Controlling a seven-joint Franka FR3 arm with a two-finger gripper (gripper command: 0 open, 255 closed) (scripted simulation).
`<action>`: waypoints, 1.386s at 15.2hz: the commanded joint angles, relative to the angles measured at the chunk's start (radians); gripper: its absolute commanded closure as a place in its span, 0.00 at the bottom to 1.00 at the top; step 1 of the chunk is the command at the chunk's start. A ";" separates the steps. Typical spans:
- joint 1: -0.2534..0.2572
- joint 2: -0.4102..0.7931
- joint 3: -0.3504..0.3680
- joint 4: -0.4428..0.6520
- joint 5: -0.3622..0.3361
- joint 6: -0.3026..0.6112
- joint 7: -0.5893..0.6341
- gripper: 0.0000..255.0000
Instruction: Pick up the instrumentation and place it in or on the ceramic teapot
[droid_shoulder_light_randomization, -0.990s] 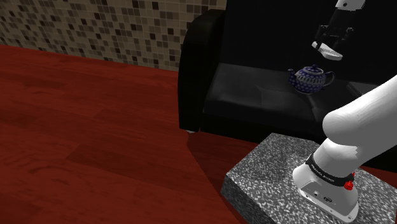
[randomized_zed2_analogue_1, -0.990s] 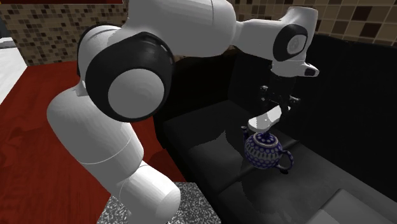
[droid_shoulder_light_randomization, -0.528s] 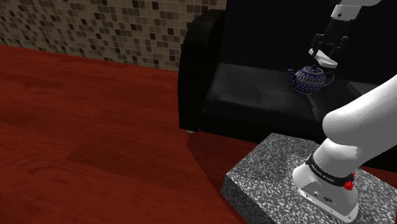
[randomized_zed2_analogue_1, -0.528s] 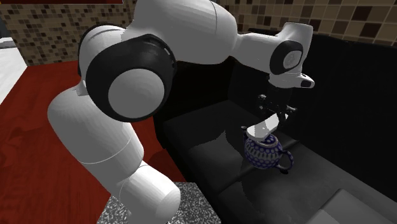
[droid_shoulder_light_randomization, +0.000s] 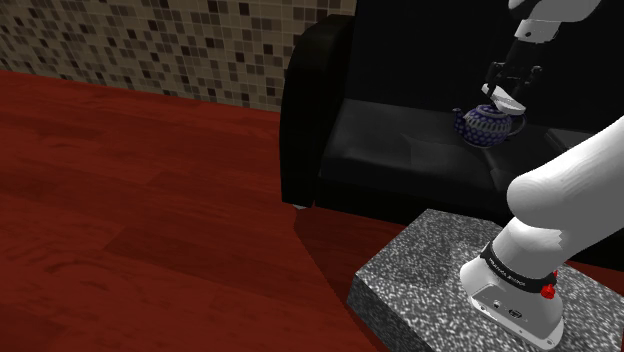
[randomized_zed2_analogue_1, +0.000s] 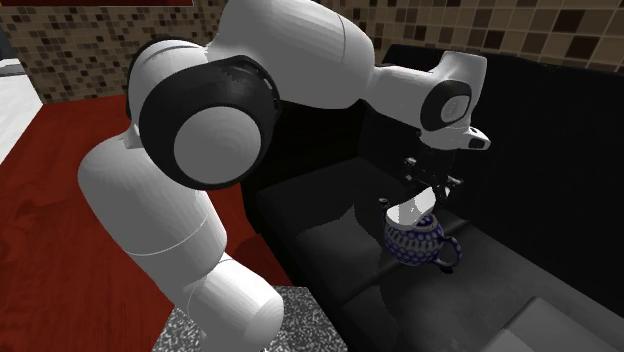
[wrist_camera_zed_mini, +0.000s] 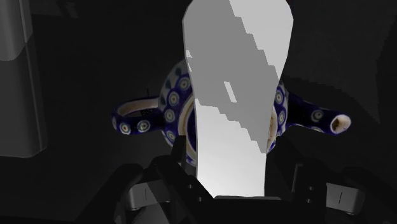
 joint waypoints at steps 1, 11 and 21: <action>0.000 0.000 0.000 -0.001 0.000 0.001 0.000 1.00; 0.001 -0.005 0.002 0.028 -0.001 -0.033 0.001 0.00; 0.003 -0.012 0.008 0.116 -0.001 -0.126 0.002 0.00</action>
